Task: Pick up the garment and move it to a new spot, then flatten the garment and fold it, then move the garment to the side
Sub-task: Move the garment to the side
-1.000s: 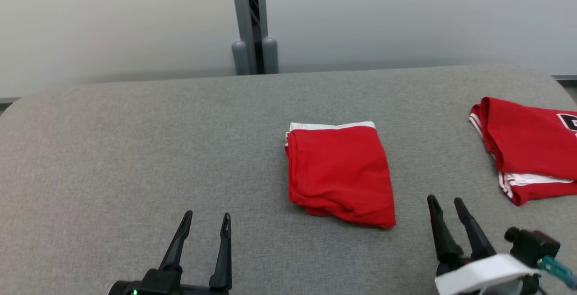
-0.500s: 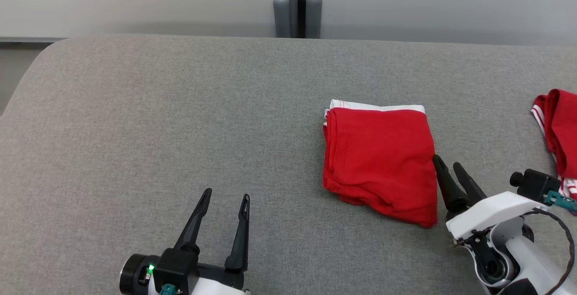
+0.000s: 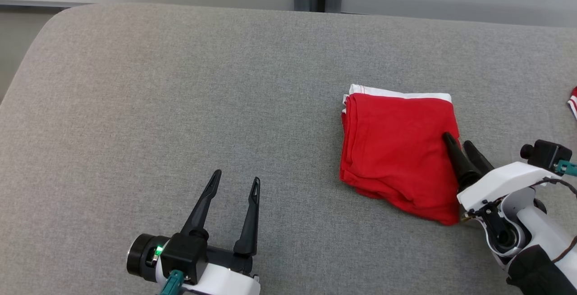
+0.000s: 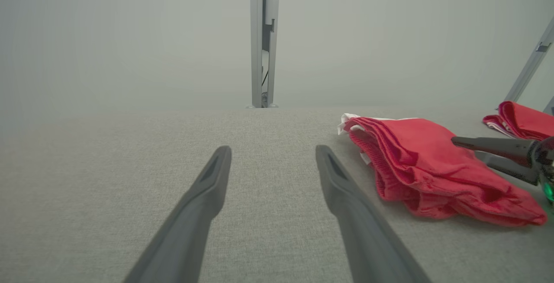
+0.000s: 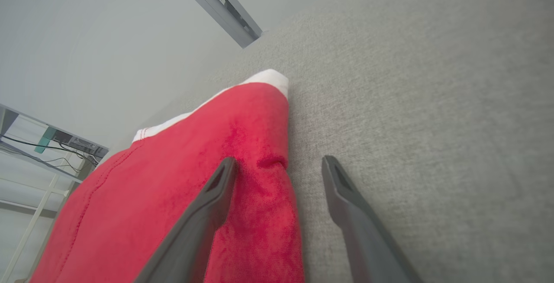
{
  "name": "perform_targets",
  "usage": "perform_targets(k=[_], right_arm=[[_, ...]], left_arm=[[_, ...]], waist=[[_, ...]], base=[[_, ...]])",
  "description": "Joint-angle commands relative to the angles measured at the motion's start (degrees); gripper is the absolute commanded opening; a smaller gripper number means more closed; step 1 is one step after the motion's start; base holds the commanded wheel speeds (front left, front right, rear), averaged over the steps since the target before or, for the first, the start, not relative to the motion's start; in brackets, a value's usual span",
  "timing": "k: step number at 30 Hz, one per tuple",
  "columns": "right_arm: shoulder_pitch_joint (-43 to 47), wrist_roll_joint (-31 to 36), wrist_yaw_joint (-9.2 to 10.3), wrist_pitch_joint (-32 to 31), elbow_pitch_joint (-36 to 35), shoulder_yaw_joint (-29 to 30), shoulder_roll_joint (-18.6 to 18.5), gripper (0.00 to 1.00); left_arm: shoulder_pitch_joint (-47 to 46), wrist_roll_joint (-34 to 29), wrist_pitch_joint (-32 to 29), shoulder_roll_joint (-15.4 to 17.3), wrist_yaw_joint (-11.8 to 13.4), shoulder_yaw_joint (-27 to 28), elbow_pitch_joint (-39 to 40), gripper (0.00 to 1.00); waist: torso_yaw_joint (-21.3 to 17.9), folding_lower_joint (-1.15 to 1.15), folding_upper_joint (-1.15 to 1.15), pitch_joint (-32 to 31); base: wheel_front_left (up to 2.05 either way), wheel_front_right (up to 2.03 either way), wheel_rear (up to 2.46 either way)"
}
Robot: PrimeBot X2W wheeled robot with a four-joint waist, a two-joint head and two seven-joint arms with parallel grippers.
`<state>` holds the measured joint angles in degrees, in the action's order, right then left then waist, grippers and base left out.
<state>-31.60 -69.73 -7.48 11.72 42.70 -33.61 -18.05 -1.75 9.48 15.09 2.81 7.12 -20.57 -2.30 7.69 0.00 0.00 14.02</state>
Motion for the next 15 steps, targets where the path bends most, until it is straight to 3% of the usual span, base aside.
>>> perform_targets(k=[1,2,3,5,6,15], right_arm=[[-0.14,-0.99,-0.02,-0.69,1.06,-0.84,-0.19,0.95],[-0.43,-1.55,-0.02,-1.11,1.41,-1.56,-0.17,0.79],[-0.55,-2.02,-0.02,-1.52,1.58,-2.24,-0.09,0.5],[-0.77,-2.77,-0.07,-1.75,1.79,-3.59,-0.14,0.32],[-0.83,-3.52,-0.07,-1.58,2.02,-4.69,-0.21,0.0],[-0.71,-2.96,-0.06,2.87,1.77,-7.22,-1.52,0.0]], left_arm=[[-0.99,-0.2,-0.01,0.21,0.19,-0.12,0.15,1.0],[-1.22,-0.08,-0.01,0.21,0.3,-0.22,0.1,1.0],[-1.37,0.07,-0.01,0.22,0.41,-0.27,0.03,1.0],[-1.51,0.25,-0.01,0.21,0.59,-0.35,0.02,1.0],[-1.54,0.45,-0.01,0.21,0.79,-0.47,-0.03,1.0],[-0.91,0.68,-0.01,0.22,0.95,-0.3,-0.17,1.0]], waist=[[0.4,0.0,0.0,0.4],[0.57,0.0,0.0,0.54],[0.68,0.0,0.0,0.61],[0.82,0.0,0.0,0.75],[0.89,0.0,0.0,0.7],[-0.38,0.0,0.0,-1.21]], base=[[0.0,0.0,0.0],[0.0,0.0,0.0],[0.0,0.0,0.0],[0.0,0.0,0.0],[0.0,0.0,0.0],[0.0,0.0,0.0]])
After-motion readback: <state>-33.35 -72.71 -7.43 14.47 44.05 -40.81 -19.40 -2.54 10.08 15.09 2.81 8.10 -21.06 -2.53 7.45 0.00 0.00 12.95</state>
